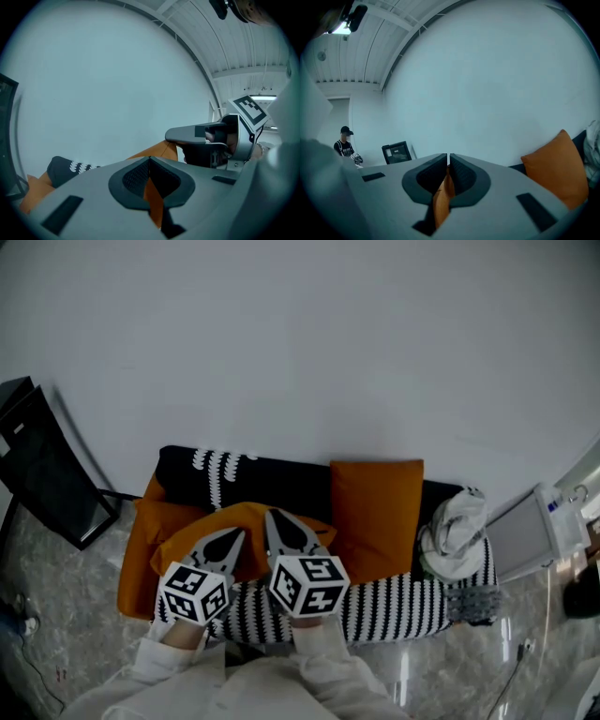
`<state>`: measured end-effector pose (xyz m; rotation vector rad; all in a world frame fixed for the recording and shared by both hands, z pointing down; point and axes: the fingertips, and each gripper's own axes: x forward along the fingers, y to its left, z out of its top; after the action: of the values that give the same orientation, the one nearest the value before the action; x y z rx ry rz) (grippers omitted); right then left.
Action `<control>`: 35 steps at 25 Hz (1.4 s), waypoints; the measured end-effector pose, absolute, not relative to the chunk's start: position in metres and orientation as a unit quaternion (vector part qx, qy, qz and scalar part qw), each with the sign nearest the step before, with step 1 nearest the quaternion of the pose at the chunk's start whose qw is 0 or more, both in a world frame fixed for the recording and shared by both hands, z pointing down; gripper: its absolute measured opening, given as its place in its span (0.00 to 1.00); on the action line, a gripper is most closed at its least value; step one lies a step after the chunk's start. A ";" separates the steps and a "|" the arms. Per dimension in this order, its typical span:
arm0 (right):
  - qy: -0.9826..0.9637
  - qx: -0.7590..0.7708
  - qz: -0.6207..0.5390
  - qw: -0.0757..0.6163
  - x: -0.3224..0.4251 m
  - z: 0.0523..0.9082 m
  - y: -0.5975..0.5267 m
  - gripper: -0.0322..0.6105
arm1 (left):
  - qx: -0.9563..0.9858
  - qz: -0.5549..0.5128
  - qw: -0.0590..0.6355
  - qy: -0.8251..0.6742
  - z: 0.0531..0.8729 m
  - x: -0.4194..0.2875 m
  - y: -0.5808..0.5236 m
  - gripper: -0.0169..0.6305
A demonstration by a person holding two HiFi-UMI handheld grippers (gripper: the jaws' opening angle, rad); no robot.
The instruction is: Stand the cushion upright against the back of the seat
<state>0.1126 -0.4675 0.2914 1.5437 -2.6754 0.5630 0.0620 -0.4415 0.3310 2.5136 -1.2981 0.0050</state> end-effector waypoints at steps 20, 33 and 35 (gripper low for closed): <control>-0.826 0.520 0.207 -0.065 0.132 0.269 -0.495 0.08 | 0.893 0.027 0.164 -0.419 0.330 0.067 -0.470 0.04; -0.839 0.531 0.114 -0.040 0.112 0.244 -0.580 0.07 | 0.895 0.031 0.170 -0.411 0.333 0.045 -0.535 0.04; -0.827 0.543 0.141 -0.037 0.117 0.266 -0.585 0.07 | 0.897 0.030 0.174 -0.405 0.335 0.044 -0.541 0.04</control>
<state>0.1175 -0.5847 0.2660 1.7483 -2.6613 0.4534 0.0444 -0.5405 0.3346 2.5432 -1.1474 0.0851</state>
